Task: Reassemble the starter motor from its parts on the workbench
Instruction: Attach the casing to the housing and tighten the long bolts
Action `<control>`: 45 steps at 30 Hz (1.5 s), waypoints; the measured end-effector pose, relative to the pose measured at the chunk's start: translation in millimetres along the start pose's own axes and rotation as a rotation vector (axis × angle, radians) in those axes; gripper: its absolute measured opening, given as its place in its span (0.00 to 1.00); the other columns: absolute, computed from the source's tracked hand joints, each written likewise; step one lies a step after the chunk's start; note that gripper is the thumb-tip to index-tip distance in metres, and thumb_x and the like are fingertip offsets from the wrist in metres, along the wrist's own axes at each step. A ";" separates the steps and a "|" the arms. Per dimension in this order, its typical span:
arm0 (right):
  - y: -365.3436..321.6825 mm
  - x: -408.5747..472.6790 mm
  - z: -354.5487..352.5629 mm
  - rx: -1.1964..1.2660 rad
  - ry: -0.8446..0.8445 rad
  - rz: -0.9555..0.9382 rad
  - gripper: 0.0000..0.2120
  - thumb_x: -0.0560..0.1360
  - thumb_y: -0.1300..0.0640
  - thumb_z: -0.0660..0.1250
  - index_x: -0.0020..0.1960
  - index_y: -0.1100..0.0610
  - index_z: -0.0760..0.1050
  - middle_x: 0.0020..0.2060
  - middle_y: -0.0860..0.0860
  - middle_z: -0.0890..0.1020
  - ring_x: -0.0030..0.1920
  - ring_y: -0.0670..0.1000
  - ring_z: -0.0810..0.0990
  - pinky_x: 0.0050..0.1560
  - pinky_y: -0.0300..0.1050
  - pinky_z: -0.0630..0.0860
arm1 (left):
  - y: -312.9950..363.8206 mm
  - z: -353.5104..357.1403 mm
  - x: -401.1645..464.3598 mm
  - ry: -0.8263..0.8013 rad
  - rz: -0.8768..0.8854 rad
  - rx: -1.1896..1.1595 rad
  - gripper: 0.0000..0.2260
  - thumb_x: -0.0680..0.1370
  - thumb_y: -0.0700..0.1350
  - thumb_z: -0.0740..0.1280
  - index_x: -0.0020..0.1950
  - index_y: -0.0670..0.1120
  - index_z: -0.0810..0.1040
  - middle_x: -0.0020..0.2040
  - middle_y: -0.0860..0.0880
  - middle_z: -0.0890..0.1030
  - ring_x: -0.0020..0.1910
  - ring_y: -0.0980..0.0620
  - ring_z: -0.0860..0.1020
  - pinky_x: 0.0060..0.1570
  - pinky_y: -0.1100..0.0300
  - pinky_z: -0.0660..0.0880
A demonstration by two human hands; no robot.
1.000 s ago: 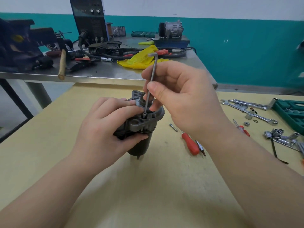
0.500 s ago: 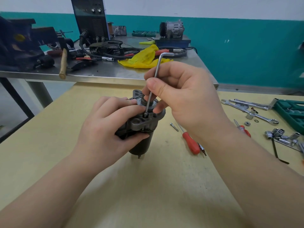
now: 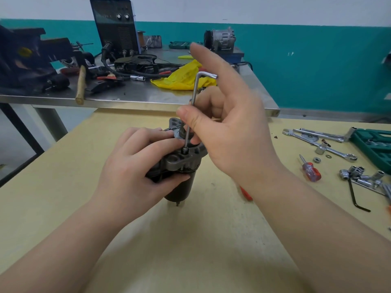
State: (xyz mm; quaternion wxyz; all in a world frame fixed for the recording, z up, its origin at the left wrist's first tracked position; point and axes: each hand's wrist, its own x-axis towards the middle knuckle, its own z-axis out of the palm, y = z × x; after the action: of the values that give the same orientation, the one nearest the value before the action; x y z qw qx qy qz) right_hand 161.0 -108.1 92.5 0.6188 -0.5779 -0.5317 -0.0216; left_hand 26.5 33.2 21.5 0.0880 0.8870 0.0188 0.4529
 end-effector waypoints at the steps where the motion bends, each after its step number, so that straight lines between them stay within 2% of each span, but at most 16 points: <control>1: 0.3 -0.5 1.4 0.007 0.000 -0.024 0.33 0.81 0.63 0.71 0.82 0.46 0.65 0.38 0.55 0.80 0.37 0.59 0.81 0.38 0.55 0.84 | 0.0 0.0 0.2 -0.004 -0.002 -0.002 0.23 0.73 0.53 0.78 0.63 0.42 0.86 0.60 0.45 0.82 0.58 0.36 0.81 0.63 0.52 0.74; 6: 5.8 -1.2 8.2 0.089 0.061 -0.050 0.30 0.83 0.66 0.67 0.81 0.49 0.67 0.36 0.56 0.78 0.33 0.61 0.76 0.36 0.61 0.80 | -1.6 -2.4 -1.6 -0.006 -0.020 -0.083 0.25 0.72 0.54 0.78 0.64 0.42 0.85 0.64 0.50 0.79 0.63 0.43 0.80 0.66 0.49 0.76; 8: 5.8 -2.1 11.5 0.089 0.100 -0.082 0.28 0.83 0.67 0.65 0.81 0.52 0.68 0.37 0.60 0.77 0.32 0.62 0.75 0.36 0.61 0.79 | -1.8 -3.2 -3.0 -0.007 -0.080 -0.131 0.27 0.70 0.54 0.81 0.65 0.43 0.84 0.65 0.50 0.79 0.66 0.50 0.80 0.68 0.55 0.75; 10: 4.0 -3.1 14.7 0.072 0.106 -0.113 0.26 0.84 0.68 0.64 0.79 0.54 0.70 0.38 0.59 0.77 0.33 0.61 0.75 0.36 0.61 0.78 | -2.0 -3.6 -3.8 -0.011 -0.154 -0.182 0.32 0.66 0.57 0.83 0.67 0.49 0.83 0.66 0.54 0.79 0.67 0.59 0.78 0.68 0.63 0.73; 12: 0.4 -2.5 14.4 0.030 0.079 -0.159 0.23 0.84 0.67 0.63 0.78 0.56 0.71 0.38 0.50 0.78 0.35 0.61 0.77 0.35 0.59 0.78 | 0.1 -3.6 -5.2 -0.004 -0.291 -0.265 0.36 0.62 0.63 0.84 0.68 0.61 0.79 0.63 0.65 0.80 0.62 0.65 0.79 0.62 0.61 0.79; 15: -6.7 2.7 5.1 -0.011 0.033 -0.196 0.19 0.86 0.61 0.63 0.75 0.59 0.74 0.38 0.39 0.78 0.38 0.58 0.80 0.36 0.55 0.79 | 2.8 -1.7 -6.8 -0.005 -0.502 -0.396 0.38 0.56 0.64 0.84 0.64 0.73 0.75 0.59 0.69 0.82 0.54 0.66 0.83 0.47 0.59 0.82; 18: -12.1 7.7 -3.0 -0.028 0.026 -0.155 0.16 0.86 0.59 0.63 0.71 0.61 0.79 0.44 0.36 0.81 0.44 0.45 0.83 0.46 0.41 0.81 | 0.3 -0.8 -8.2 -0.027 -0.578 -0.439 0.36 0.56 0.64 0.83 0.63 0.69 0.78 0.55 0.65 0.85 0.46 0.61 0.86 0.39 0.61 0.82; 19: -13.7 8.8 -3.8 -0.033 0.028 -0.134 0.15 0.86 0.59 0.64 0.69 0.61 0.80 0.45 0.37 0.82 0.46 0.44 0.83 0.48 0.41 0.81 | -0.1 -0.9 -8.2 -0.034 -0.586 -0.439 0.36 0.56 0.64 0.83 0.63 0.68 0.78 0.55 0.65 0.86 0.44 0.61 0.87 0.37 0.62 0.82; 23: -19.2 14.4 -4.1 -0.035 0.102 -0.033 0.08 0.82 0.59 0.71 0.59 0.57 0.86 0.42 0.45 0.87 0.43 0.48 0.86 0.47 0.52 0.84 | 1.9 -3.5 -8.2 -0.047 -0.614 -0.434 0.38 0.55 0.63 0.85 0.63 0.68 0.78 0.54 0.65 0.86 0.44 0.60 0.87 0.36 0.62 0.82; 25: -23.3 20.1 -2.1 -0.078 0.150 0.009 0.08 0.80 0.57 0.72 0.56 0.54 0.88 0.38 0.40 0.86 0.41 0.43 0.86 0.46 0.49 0.85 | 2.9 -4.4 -8.5 -0.043 -0.639 -0.435 0.38 0.54 0.60 0.88 0.62 0.68 0.78 0.53 0.64 0.86 0.43 0.60 0.87 0.37 0.61 0.82; 28: -27.1 29.4 2.2 -0.106 0.176 0.087 0.12 0.79 0.60 0.70 0.59 0.52 0.87 0.30 0.38 0.83 0.32 0.38 0.82 0.38 0.34 0.79 | 2.4 -4.0 -8.2 -0.053 -0.660 -0.418 0.36 0.59 0.53 0.88 0.62 0.69 0.78 0.51 0.63 0.86 0.41 0.59 0.87 0.37 0.62 0.82; 30: -28.2 33.8 3.6 -0.016 0.161 0.192 0.13 0.78 0.63 0.67 0.57 0.53 0.87 0.26 0.43 0.82 0.26 0.41 0.78 0.30 0.32 0.73 | 1.7 -4.6 -8.2 -0.071 -0.668 -0.410 0.37 0.58 0.52 0.88 0.62 0.69 0.78 0.51 0.63 0.86 0.41 0.59 0.87 0.39 0.60 0.82; 33: -29.5 34.3 1.2 0.271 0.069 0.345 0.05 0.81 0.62 0.69 0.53 0.57 0.84 0.27 0.53 0.82 0.23 0.45 0.73 0.23 0.35 0.67 | 2.1 -5.9 -8.4 -0.081 -0.685 -0.410 0.38 0.57 0.52 0.89 0.62 0.69 0.78 0.52 0.64 0.86 0.44 0.61 0.87 0.42 0.53 0.85; 38: -20.9 31.7 -16.5 0.666 -0.179 0.450 0.06 0.83 0.62 0.65 0.58 0.61 0.79 0.34 0.56 0.82 0.29 0.48 0.77 0.27 0.37 0.71 | 2.7 -7.5 -7.5 -0.073 -0.701 -0.452 0.39 0.53 0.60 0.86 0.62 0.69 0.78 0.53 0.63 0.86 0.43 0.59 0.87 0.42 0.53 0.84; 40: -16.1 27.4 -14.9 0.709 -0.127 0.427 0.03 0.83 0.64 0.65 0.56 0.60 0.77 0.36 0.57 0.83 0.30 0.48 0.78 0.28 0.38 0.73 | 3.4 -7.2 -6.3 -0.072 -0.691 -0.457 0.39 0.53 0.61 0.85 0.62 0.69 0.78 0.53 0.63 0.86 0.43 0.59 0.87 0.41 0.56 0.83; 45: -4.6 8.3 11.7 0.560 0.246 0.176 0.06 0.80 0.64 0.72 0.54 0.61 0.76 0.38 0.57 0.87 0.28 0.51 0.80 0.27 0.43 0.74 | 6.0 -6.5 -5.3 -0.078 -0.667 -0.446 0.41 0.51 0.60 0.89 0.62 0.69 0.78 0.54 0.66 0.85 0.46 0.62 0.86 0.41 0.57 0.84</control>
State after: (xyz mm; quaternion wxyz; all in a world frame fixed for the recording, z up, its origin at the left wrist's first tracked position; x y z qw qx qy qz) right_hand 154.2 -96.1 98.6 0.8130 -0.4217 -0.3862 0.1097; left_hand 17.8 27.7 22.1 0.4212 0.8078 0.2037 0.3586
